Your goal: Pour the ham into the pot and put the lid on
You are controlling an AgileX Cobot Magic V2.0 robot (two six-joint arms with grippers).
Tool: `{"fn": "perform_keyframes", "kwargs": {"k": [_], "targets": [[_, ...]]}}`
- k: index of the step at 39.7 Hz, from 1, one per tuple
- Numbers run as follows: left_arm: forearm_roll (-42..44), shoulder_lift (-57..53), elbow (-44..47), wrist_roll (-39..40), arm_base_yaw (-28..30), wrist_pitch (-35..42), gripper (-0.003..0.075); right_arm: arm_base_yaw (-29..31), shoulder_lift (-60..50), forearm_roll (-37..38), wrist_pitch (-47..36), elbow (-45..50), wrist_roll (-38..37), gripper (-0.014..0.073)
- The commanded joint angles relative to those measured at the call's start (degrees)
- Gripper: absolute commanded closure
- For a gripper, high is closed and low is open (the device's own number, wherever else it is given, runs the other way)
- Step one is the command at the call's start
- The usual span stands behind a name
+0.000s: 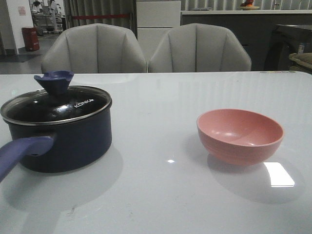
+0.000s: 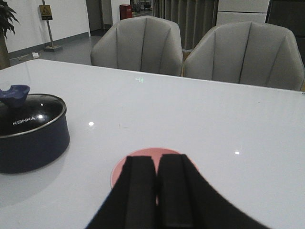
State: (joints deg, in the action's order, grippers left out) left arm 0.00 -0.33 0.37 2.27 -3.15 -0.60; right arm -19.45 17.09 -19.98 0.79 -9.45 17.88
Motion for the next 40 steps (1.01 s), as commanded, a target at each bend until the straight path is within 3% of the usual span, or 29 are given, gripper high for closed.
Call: {"fn": "perform_keyframes", "kwargs": {"k": [1,9,16,20,40], "targets": [[-0.38,-1.14,1.75,0.52,0.18,4.13,0.0607,1.3,0.33,6.57,-4.91,-0.13,0.16,0.0446],[-0.38,-1.14,1.75,0.52,0.18,4.13,0.0607,8.14,-5.26,12.57,-6.4,3.55,-3.64,0.0446],[-0.38,-1.14,1.75,0.52,0.18,4.13,0.0607,13.25,-14.38,16.33,-5.99,8.88,-12.51,0.0446],[-0.38,-1.14,1.75,0.52,0.18,4.13,0.0607,13.36,-18.9,17.71,-5.6,11.67,-14.98,0.0446],[-0.38,-1.14,1.75,0.52,0.18,4.13,0.0607,13.36,-18.69,22.97,-1.49,11.5,-23.05,0.0446]]}}
